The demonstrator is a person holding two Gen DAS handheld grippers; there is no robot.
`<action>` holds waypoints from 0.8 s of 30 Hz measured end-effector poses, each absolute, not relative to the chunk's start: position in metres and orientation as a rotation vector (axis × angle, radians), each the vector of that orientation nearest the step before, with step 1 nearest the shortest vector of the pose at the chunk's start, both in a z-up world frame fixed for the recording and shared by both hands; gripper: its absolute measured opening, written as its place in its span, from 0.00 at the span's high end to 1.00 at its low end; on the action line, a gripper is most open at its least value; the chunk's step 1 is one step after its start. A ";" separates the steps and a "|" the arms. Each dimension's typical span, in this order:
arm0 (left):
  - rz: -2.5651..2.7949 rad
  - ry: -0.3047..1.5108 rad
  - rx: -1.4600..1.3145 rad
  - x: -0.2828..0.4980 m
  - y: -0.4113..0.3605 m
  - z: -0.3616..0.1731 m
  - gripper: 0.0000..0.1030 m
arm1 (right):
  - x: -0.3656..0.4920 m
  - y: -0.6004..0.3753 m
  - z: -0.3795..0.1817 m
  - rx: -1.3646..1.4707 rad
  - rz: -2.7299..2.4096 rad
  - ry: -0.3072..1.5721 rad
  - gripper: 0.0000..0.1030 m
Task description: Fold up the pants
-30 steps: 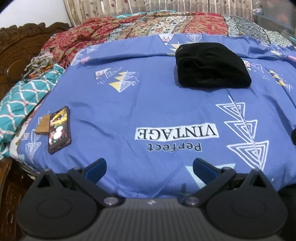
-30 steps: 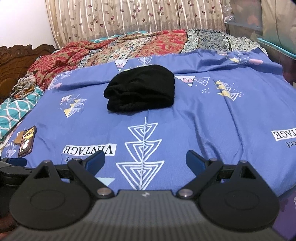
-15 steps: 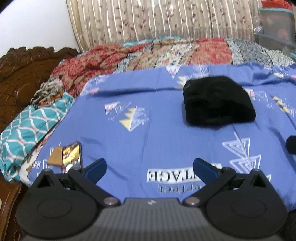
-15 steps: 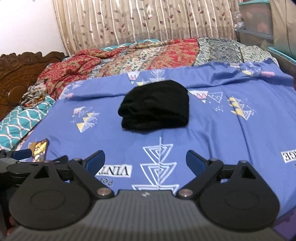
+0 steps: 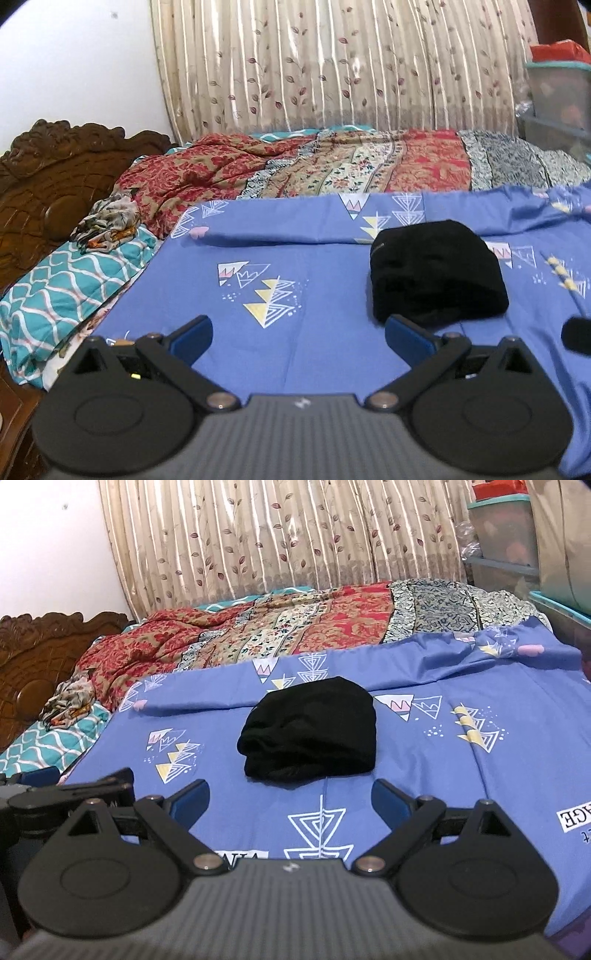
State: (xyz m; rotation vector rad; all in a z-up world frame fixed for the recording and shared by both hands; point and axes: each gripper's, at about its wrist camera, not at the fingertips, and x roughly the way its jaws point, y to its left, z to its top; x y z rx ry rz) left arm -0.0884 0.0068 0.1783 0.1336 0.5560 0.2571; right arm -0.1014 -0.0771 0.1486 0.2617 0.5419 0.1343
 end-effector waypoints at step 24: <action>0.262 0.642 0.206 -0.082 -0.006 0.164 0.00 | -0.098 -0.083 0.145 0.294 0.118 0.543 0.07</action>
